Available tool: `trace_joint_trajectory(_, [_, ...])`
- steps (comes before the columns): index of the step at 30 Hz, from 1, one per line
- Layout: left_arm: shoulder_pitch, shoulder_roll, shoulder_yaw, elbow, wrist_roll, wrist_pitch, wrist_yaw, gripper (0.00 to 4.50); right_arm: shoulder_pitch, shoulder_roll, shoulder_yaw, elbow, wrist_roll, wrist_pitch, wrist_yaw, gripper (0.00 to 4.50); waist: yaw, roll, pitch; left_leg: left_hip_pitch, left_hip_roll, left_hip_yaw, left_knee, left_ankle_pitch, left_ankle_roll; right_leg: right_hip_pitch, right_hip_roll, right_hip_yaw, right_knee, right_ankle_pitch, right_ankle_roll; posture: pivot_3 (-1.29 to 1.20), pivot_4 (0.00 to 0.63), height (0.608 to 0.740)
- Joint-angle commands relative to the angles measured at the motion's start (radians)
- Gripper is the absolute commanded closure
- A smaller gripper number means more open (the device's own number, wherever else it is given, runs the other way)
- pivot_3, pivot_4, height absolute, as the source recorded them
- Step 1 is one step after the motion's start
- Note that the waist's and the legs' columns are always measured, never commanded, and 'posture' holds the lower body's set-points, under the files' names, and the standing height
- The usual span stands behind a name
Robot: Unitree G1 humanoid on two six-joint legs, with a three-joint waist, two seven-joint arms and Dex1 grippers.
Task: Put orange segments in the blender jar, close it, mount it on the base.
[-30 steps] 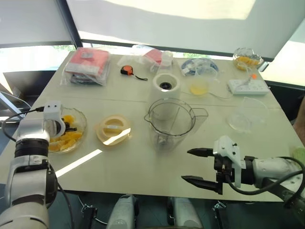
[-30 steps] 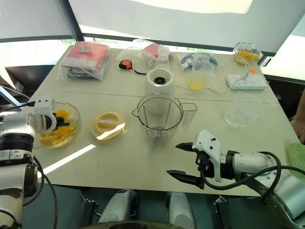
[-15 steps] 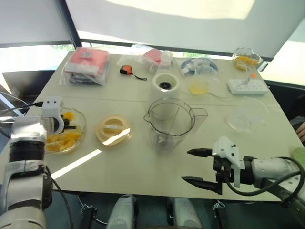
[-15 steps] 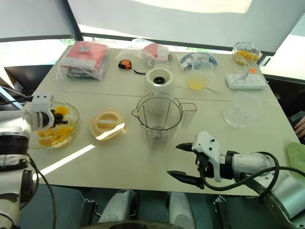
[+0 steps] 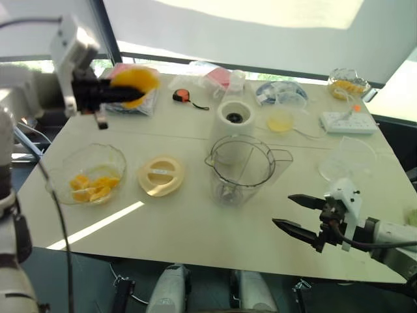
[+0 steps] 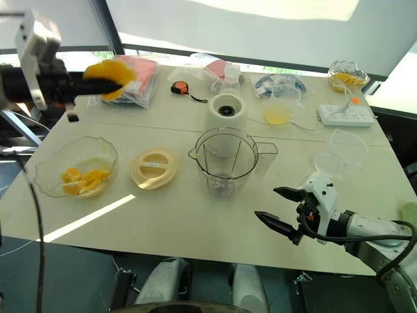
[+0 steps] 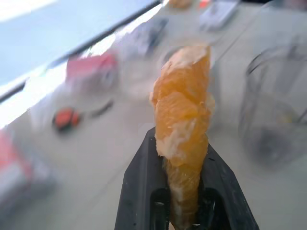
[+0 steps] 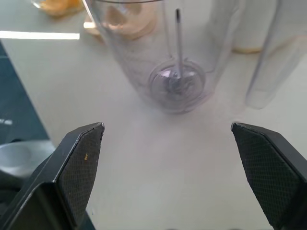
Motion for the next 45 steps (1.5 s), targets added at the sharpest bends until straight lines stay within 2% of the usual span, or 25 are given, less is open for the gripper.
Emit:
trace_joint_trajectory(1, [-0.113,-0.163,-0.106,0.112,-0.032,-0.048,-0.106,4.12,0.002,0.043,-0.067,-0.05,0.036,-0.012,-0.054,0.0,-0.003,0.002,0.0,0.0,0.0,0.0,0.001,-0.001,0.001,0.0,0.001,0.001,0.0,0.0,0.0,0.0,0.15,0.74])
trace_joint_trajectory(4, [-0.16,-0.289,-0.205,0.213,0.016,-0.121,-0.194,4.12,0.029,0.078,-0.109,-0.101,0.058,-0.009,-0.103,0.0,-0.006,0.003,0.0,-0.002,-0.002,0.001,0.006,-0.002,0.004,0.001,0.006,0.001,0.0,-0.001,0.002,0.0,0.15,0.74])
trace_joint_trajectory(10, [-0.19,-0.437,-0.347,0.406,0.14,-0.28,-0.305,4.12,0.066,0.123,-0.193,-0.222,0.162,0.0,-0.219,0.0,-0.034,0.003,0.001,-0.003,0.002,-0.002,0.012,-0.004,0.006,0.0,0.01,0.002,0.004,-0.001,0.004,0.0,0.15,0.74])
trace_joint_trajectory(14, [-0.197,-0.493,-0.384,0.465,0.2,-0.361,-0.342,4.12,0.069,0.118,-0.218,-0.267,0.228,0.002,-0.294,0.0,-0.034,0.003,0.001,-0.003,0.003,-0.002,0.013,-0.004,0.006,0.0,0.01,0.002,0.005,-0.001,0.004,0.0,0.15,0.74])
trace_joint_trajectory(20, [-0.191,-0.505,-0.415,0.475,0.272,-0.424,-0.38,4.12,0.06,0.097,-0.229,-0.282,0.274,-0.013,-0.365,0.0,-0.029,0.003,0.002,-0.004,0.003,-0.002,0.013,-0.004,0.007,0.0,0.01,0.003,0.004,-0.001,0.004,0.0,0.15,0.74])
trace_joint_trajectory(23, [-0.183,-0.511,-0.41,0.483,0.297,-0.444,-0.38,3.2,0.051,0.087,-0.22,-0.28,0.285,-0.016,-0.387,0.0,-0.028,0.003,0.002,-0.005,0.003,-0.002,0.013,-0.004,0.007,0.0,0.009,0.003,0.004,-0.001,0.004,0.0,0.15,0.74])
trace_joint_trajectory(26, [-0.184,-0.523,-0.384,0.497,0.306,-0.458,-0.353,1.8,0.041,0.075,-0.209,-0.274,0.293,-0.016,-0.403,0.0,-0.027,0.003,0.002,-0.005,0.003,-0.002,0.013,-0.004,0.007,0.0,0.009,0.003,0.004,-0.001,0.004,0.0,0.15,0.74])
trace_joint_trajectory(32, [-0.207,-0.543,-0.319,0.506,0.284,-0.437,-0.293,1.8,0.026,0.07,-0.186,-0.236,0.279,-0.017,-0.4,0.0,-0.028,0.003,0.002,-0.005,0.004,-0.003,0.014,-0.004,0.007,0.0,0.009,0.003,0.004,-0.001,0.004,0.0,0.15,0.74])
trace_joint_trajectory(34, [-0.218,-0.554,-0.245,0.478,0.229,-0.396,-0.247,1.8,0.039,0.087,-0.173,-0.207,0.239,-0.03,-0.396,0.0,-0.028,0.003,0.002,-0.005,0.004,-0.003,0.014,-0.004,0.007,0.0,0.009,0.002,0.004,-0.001,0.004,0.0,0.15,0.74])
trace_joint_trajectory(37, [-0.214,-0.576,-0.096,0.41,0.147,-0.355,-0.1,1.8,0.05,0.131,-0.141,-0.139,0.085,-0.084,-0.437,0.0,-0.029,0.003,0.002,-0.006,0.004,-0.003,0.014,-0.004,0.007,-0.001,0.009,0.002,0.004,-0.001,0.005,0.0,0.15,0.74])
trace_joint_trajectory(41, [-0.169,-0.528,-0.013,0.257,0.056,-0.176,-0.019,1.8,0.048,0.186,-0.096,-0.029,-0.149,-0.169,-0.519,0.0,-0.031,0.004,0.001,-0.006,0.004,-0.002,0.014,-0.004,0.007,-0.001,0.009,0.003,0.004,0.001,0.008,0.0,0.15,0.74])
trace_joint_trajectory(45, [-0.047,-0.476,-0.006,0.062,0.047,-0.136,0.057,1.8,0.003,0.203,-0.047,0.081,-0.319,-0.217,-0.572,0.0,-0.034,0.008,0.0,-0.004,0.004,-0.002,0.013,-0.004,0.007,-0.001,0.01,0.003,0.006,0.0,0.007,0.0,0.15,0.74])
